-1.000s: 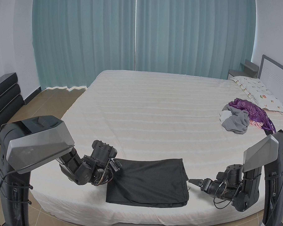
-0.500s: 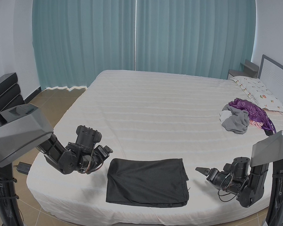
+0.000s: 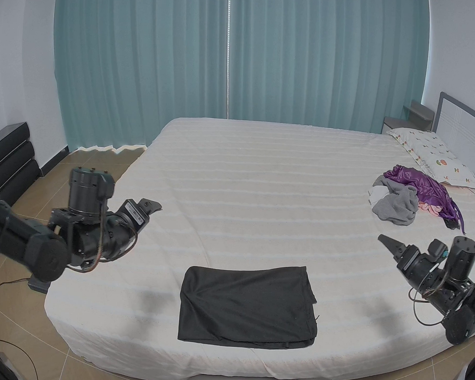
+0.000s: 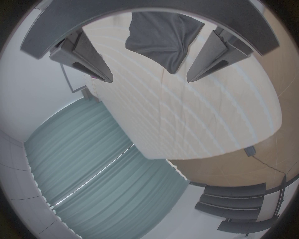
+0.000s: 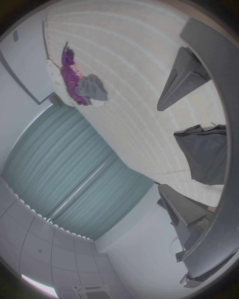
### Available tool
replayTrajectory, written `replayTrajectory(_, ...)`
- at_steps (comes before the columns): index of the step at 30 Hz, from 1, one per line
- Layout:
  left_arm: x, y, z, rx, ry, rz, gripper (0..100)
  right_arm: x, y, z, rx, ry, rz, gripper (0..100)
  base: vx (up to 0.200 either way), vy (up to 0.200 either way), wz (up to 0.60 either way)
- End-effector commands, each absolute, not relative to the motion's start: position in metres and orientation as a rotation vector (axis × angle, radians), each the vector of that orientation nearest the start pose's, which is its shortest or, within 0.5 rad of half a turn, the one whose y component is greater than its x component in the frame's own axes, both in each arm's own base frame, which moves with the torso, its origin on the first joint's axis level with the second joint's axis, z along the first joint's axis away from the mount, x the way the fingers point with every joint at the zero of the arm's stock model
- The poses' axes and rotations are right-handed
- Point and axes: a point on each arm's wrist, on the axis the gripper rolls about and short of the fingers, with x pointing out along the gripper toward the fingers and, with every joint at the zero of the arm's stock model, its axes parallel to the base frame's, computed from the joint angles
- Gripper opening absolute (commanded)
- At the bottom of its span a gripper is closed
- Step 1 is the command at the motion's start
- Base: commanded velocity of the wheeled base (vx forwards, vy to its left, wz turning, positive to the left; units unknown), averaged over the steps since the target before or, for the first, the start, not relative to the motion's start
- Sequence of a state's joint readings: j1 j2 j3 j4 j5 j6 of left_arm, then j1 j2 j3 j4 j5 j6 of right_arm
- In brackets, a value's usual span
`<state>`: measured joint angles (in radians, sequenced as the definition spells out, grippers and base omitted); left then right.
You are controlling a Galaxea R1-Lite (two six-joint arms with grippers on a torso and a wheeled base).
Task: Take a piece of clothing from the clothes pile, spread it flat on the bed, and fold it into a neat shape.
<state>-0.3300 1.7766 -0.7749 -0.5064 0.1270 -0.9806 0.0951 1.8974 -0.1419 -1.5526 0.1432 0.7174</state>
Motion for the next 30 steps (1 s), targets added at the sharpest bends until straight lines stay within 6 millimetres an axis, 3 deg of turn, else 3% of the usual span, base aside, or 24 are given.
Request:
replayTrajectory(1, 0.220, -0.074, 0.189, -0.857, 0.371, -0.037, 100, 0.172, 0.007, 0.128, 0.675, 0.044, 0.130, 100, 0.000, 0.000, 0.00)
replayTrajectory(2, 0.202, -0.068, 0.197, -0.860, 0.323, -0.041, 100, 0.157, -0.002, 0.138, 0.668, -0.001, 0.060, 100, 0.000, 0.000, 0.00)
replayTrajectory(7, 0.167, -0.054, 0.212, -0.751, 0.185, -0.018, 100, 0.112, -0.004, 0.157, 0.592, -0.091, 0.079, 100, 0.000, 0.000, 0.00)
replayTrajectory(8, 0.167, -0.054, 0.212, -0.751, 0.185, -0.018, 100, 0.112, -0.004, 0.157, 0.592, -0.091, 0.079, 100, 0.000, 0.000, 0.00)
replayTrajectory(9, 0.152, -0.049, 0.216, -0.700, 0.135, -0.004, 100, 0.094, -0.003, 0.158, 0.551, -0.093, 0.103, 100, 0.000, 0.000, 0.00)
replayTrajectory(14, 0.113, -0.038, 0.222, -0.615, 0.003, 0.065, 100, 0.052, 0.002, 0.142, 0.522, 0.014, 0.186, 100, 0.000, 0.000, 0.00)
replayTrajectory(15, 0.113, -0.038, 0.222, -0.615, 0.003, 0.065, 100, 0.052, 0.002, 0.142, 0.522, 0.014, 0.186, 100, 0.000, 0.000, 0.00)
replayTrajectory(16, 0.098, -0.032, 0.222, -0.556, -0.042, 0.098, 100, 0.039, 0.003, 0.135, 0.476, 0.052, 0.187, 100, 0.000, 0.000, 0.00)
replayTrajectory(19, 0.076, -0.023, 0.223, -0.515, -0.107, 0.107, 100, 0.022, 0.005, 0.126, 0.383, 0.070, 0.203, 100, 0.000, 0.000, 0.00)
replayTrajectory(21, 0.070, -0.021, 0.224, -0.514, -0.125, 0.106, 100, 0.017, 0.005, 0.125, 0.350, 0.067, 0.220, 100, 0.000, 0.000, 0.00)
replayTrajectory(25, 0.038, -0.003, 0.225, -0.448, -0.195, 0.148, 100, -0.009, 0.005, 0.126, 0.207, 0.037, 0.335, 100, 0.000, 0.000, 0.00)
replayTrajectory(30, 0.009, 0.010, 0.220, -0.380, -0.263, 0.247, 100, -0.032, 0.002, 0.125, 0.143, 0.030, 0.336, 100, 0.000, 0.000, 0.00)
